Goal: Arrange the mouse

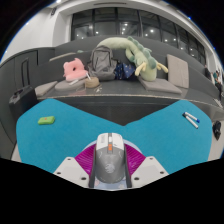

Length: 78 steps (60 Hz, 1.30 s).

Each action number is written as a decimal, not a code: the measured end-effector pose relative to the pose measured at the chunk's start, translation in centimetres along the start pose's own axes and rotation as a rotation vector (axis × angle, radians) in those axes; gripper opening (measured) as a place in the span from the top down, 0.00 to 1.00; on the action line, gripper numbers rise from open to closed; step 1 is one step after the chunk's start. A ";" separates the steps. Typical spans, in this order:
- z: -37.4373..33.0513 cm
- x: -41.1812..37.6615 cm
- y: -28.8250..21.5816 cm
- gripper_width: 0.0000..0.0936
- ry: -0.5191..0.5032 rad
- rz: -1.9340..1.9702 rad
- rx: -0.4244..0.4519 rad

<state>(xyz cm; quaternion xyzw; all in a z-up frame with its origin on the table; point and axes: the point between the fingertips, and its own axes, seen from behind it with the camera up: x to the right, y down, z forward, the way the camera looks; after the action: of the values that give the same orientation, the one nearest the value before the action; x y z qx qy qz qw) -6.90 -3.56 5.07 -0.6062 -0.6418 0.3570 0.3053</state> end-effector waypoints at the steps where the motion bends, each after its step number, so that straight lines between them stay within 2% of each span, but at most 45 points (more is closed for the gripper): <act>1: 0.5 -0.1 0.5 0.56 0.002 -0.002 -0.013; 10: 3.6 0.1 4.5 0.55 0.054 0.057 -0.109; 18: 3.7 0.6 5.8 0.50 0.074 0.060 -0.121; 21: 3.6 0.4 6.0 0.37 0.073 0.056 -0.129; 25: 3.4 -0.4 6.0 0.10 0.051 0.044 -0.138; 27: 2.9 -0.3 6.0 0.06 0.059 0.030 -0.146; 28: 2.6 0.0 5.9 0.09 0.072 0.019 -0.148; 34: -1.0 0.6 3.8 0.09 0.092 -0.020 -0.104; 44: -11.2 2.1 3.6 0.09 0.097 -0.054 -0.090; 56: -20.0 3.9 7.0 0.09 0.115 0.000 -0.092; 78: -25.9 7.2 13.2 0.09 0.146 0.030 -0.141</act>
<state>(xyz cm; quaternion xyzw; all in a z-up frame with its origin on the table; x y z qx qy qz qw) 21.28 5.98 8.29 -0.6600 -0.6321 0.2706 0.3026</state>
